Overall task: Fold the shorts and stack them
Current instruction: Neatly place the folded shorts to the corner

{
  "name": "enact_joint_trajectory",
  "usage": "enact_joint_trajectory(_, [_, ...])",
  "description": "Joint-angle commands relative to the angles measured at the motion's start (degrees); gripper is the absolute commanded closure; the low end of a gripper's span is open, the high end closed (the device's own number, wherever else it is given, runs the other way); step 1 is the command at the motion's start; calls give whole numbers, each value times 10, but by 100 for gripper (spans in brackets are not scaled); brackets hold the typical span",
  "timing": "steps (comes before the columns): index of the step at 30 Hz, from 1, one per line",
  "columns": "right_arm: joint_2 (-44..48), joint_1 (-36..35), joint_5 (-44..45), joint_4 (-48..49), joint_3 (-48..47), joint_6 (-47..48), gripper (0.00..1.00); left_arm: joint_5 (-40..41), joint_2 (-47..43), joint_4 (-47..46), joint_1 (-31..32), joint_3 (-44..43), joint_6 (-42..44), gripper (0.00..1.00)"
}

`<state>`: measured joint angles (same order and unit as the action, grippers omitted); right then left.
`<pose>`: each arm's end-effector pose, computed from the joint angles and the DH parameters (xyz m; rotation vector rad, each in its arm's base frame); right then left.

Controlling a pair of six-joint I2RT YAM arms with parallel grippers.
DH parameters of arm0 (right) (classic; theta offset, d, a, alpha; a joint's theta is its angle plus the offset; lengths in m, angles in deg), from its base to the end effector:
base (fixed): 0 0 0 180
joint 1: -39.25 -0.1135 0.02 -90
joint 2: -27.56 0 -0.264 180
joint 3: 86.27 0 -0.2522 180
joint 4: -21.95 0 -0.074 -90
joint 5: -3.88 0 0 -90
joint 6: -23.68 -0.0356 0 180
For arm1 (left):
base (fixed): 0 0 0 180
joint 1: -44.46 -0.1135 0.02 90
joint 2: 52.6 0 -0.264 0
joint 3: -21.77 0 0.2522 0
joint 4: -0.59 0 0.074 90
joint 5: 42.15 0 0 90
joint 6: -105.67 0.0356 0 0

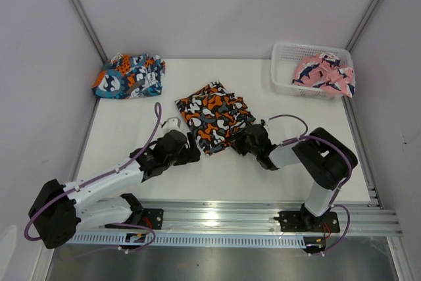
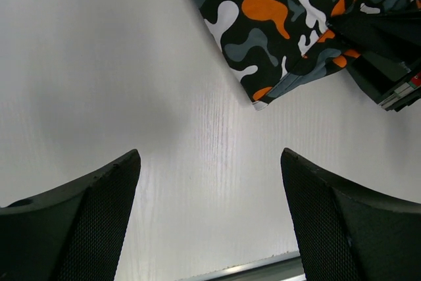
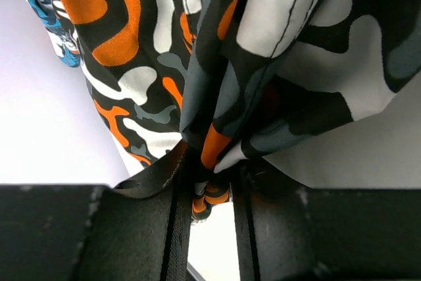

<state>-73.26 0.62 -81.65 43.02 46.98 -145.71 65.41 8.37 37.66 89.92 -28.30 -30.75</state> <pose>0.2434 0.1910 0.1090 0.8690 2.1955 1.0513 0.1562 -0.1434 0.2165 -0.1619 2.3897 -0.4033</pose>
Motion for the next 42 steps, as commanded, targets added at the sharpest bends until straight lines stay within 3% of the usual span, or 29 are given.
enact_joint_trajectory(1, [33,-4,7,-32,-23,15,71,-23,-27,-131,-3,54,-43,11])
enact_joint_trajectory(10, [84,0,-38,-74,-25,15,81,-48,-33,-319,-3,125,-71,4])
enact_joint_trajectory(14, [103,4,-70,-102,-23,26,87,-45,-30,-359,-14,142,-68,1])
enact_joint_trajectory(20, [164,23,-82,-144,26,56,89,-168,19,-394,-131,145,-70,1])
enact_joint_trajectory(24, [218,50,-102,-208,55,110,90,-156,19,-313,-158,96,-21,1])
enact_joint_trajectory(29, [324,94,-96,-358,70,213,88,-169,4,-241,-186,49,34,1])
enact_joint_trajectory(33, [354,136,-97,-475,58,274,86,-166,65,-145,-200,-28,79,1])
enact_joint_trajectory(36, [368,153,-102,-515,61,298,85,-211,106,-155,-207,-71,105,2])
enact_joint_trajectory(42, [398,189,-61,-613,33,353,76,-213,229,-166,-208,-167,185,4])
